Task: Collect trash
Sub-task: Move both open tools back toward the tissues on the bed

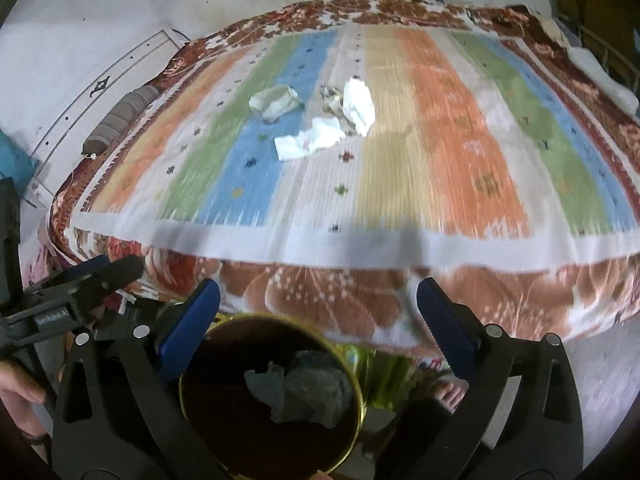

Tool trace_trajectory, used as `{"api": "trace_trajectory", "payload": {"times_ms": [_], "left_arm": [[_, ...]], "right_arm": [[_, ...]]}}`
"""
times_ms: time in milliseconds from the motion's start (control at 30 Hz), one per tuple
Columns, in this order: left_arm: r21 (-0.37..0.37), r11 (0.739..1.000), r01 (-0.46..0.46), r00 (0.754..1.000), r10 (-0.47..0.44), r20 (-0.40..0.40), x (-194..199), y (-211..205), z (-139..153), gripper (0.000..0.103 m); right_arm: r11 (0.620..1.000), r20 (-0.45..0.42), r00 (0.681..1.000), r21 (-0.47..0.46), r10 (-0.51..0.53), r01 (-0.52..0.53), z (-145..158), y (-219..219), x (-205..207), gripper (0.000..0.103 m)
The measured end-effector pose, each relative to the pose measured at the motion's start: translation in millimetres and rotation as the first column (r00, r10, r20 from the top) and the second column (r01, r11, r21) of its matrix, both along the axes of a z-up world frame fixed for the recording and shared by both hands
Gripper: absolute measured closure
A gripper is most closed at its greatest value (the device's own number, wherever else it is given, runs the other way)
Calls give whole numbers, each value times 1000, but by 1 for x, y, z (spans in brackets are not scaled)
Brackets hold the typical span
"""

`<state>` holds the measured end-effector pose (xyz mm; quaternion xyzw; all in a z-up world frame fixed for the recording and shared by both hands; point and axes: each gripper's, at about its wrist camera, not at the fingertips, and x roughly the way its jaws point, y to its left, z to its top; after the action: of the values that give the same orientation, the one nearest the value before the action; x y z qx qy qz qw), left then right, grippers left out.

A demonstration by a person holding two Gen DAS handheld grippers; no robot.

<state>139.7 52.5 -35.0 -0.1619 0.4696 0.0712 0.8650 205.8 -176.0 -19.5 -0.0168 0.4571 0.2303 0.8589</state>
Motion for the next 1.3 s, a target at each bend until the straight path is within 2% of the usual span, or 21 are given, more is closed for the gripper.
{"api": "trace_trajectory", "payload": {"times_ms": [333, 500, 567, 633, 933, 1067, 1300], "left_arm": [[52, 996, 72, 997, -71, -17, 48, 8, 1, 6], [16, 996, 89, 996, -89, -8, 69, 10, -5, 6], [-27, 993, 112, 994, -112, -5, 77, 10, -8, 6], [-63, 993, 98, 995, -98, 1, 82, 13, -10, 6], [-91, 992, 92, 996, -93, -4, 111, 21, -24, 7], [-128, 984, 122, 992, -125, -10, 126, 23, -33, 7], [-146, 980, 138, 990, -140, -4, 149, 32, -48, 14]], "right_arm": [[999, 56, 998, -40, -12, 15, 10, 11, 48, 9], [998, 72, 997, -62, -5, 9, 8, 21, 66, 9], [998, 66, 998, -56, -4, 8, 6, 24, 74, 9], [999, 62, 998, -47, -6, 9, 4, 27, 82, 9], [999, 61, 998, -31, -21, 23, -4, 34, 114, 9], [999, 62, 998, -38, -24, 26, -11, 37, 131, 9], [999, 52, 998, -31, -19, 20, -20, 42, 152, 10]]}}
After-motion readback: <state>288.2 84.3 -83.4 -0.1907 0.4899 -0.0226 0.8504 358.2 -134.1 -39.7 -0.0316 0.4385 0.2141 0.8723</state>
